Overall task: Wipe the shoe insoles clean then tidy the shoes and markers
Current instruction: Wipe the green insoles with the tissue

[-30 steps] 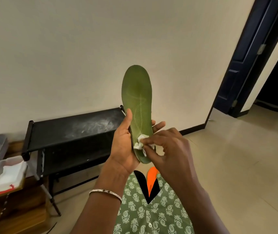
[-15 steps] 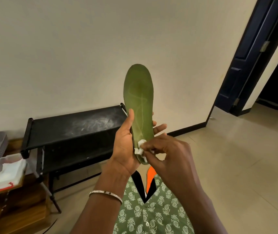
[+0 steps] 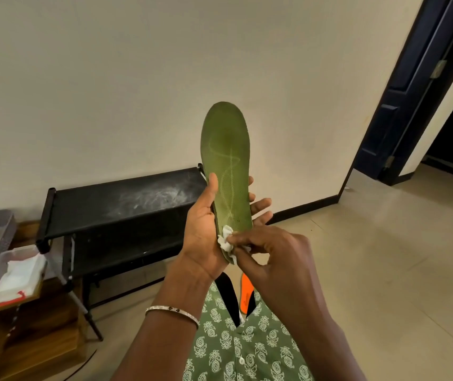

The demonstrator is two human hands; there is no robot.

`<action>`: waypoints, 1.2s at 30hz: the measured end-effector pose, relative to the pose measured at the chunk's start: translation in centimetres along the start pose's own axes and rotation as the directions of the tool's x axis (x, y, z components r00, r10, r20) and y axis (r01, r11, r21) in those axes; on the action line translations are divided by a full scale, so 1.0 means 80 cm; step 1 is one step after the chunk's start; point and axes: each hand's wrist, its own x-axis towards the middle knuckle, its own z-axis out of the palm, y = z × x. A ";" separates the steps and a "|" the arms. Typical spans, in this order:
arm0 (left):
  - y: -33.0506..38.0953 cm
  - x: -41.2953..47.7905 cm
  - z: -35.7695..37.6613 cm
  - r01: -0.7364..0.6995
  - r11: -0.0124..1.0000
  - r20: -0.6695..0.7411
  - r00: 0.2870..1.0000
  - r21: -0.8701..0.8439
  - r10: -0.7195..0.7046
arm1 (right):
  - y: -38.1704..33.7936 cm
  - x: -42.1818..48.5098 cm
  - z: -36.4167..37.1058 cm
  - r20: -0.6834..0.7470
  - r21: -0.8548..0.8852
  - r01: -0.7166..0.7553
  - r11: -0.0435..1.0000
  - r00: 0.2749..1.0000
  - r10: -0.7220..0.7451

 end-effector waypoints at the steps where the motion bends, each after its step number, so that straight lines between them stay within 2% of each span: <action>1: -0.001 -0.001 0.002 0.011 1.000 0.004 1.000 0.006 -0.011 | 0.002 0.004 0.003 -0.016 -0.018 -0.002 1.000 1.000 0.002; 6: -0.008 -0.002 0.001 0.038 0.999 -0.002 0.999 0.011 -0.038 | -0.002 0.023 0.015 -0.178 -0.109 -0.041 0.993 0.984 0.021; 8: -0.005 -0.001 -0.003 0.040 0.999 0.009 0.999 -0.005 -0.040 | -0.001 0.021 0.015 -0.144 -0.065 -0.012 0.998 0.990 0.003; 10: 0.001 0.000 -0.008 0.035 0.999 0.013 0.999 -0.020 -0.035 | 0.000 0.010 0.014 -0.048 0.004 0.014 1.000 0.999 -0.014; 12: 0.005 -0.001 -0.010 0.007 1.000 0.001 1.000 -0.023 -0.007 | -0.005 -0.002 0.009 0.051 0.077 -0.016 0.997 0.999 0.012; 15: 0.003 -0.004 -0.007 0.005 1.000 -0.005 1.000 -0.024 -0.005 | -0.008 -0.006 0.000 0.093 0.103 -0.060 0.993 0.994 0.050; 17: 0.000 -0.006 -0.001 0.018 1.000 -0.015 1.000 -0.013 -0.019 | -0.005 0.003 0.001 0.052 0.073 -0.057 0.996 0.997 0.054; 21: -0.006 -0.010 0.010 0.019 0.999 -0.040 0.999 0.026 -0.018 | -0.005 0.022 0.020 -0.211 -0.028 -0.002 1.000 0.977 -0.004; 23: -0.008 -0.010 0.006 0.019 1.000 -0.052 0.998 0.019 -0.018 | -0.003 0.024 0.026 -0.239 -0.050 0.009 0.999 0.971 -0.020; 25: -0.004 -0.008 0.001 0.024 1.000 -0.057 0.998 0.016 -0.023 | -0.002 0.019 0.022 -0.175 -0.031 0.002 1.000 0.985 -0.007; 29: 0.007 -0.004 -0.009 -0.029 0.999 -0.034 0.999 -0.015 0.028 | -0.007 -0.003 0.004 0.087 0.072 -0.083 0.994 0.993 0.076; 31: 0.007 -0.002 -0.010 -0.040 0.999 -0.044 0.998 -0.013 0.040 | -0.006 -0.005 0.002 0.111 0.067 -0.089 0.994 0.990 0.082; 33: 0.002 -0.003 -0.006 -0.028 0.999 -0.055 0.998 0.018 0.029 | -0.004 0.001 0.003 0.067 0.033 -0.073 0.997 0.995 0.070; 36: -0.008 -0.005 0.005 -0.020 0.997 -0.070 0.997 0.074 0.025 | -0.002 0.019 0.009 -0.101 -0.036 -0.029 0.999 0.995 0.025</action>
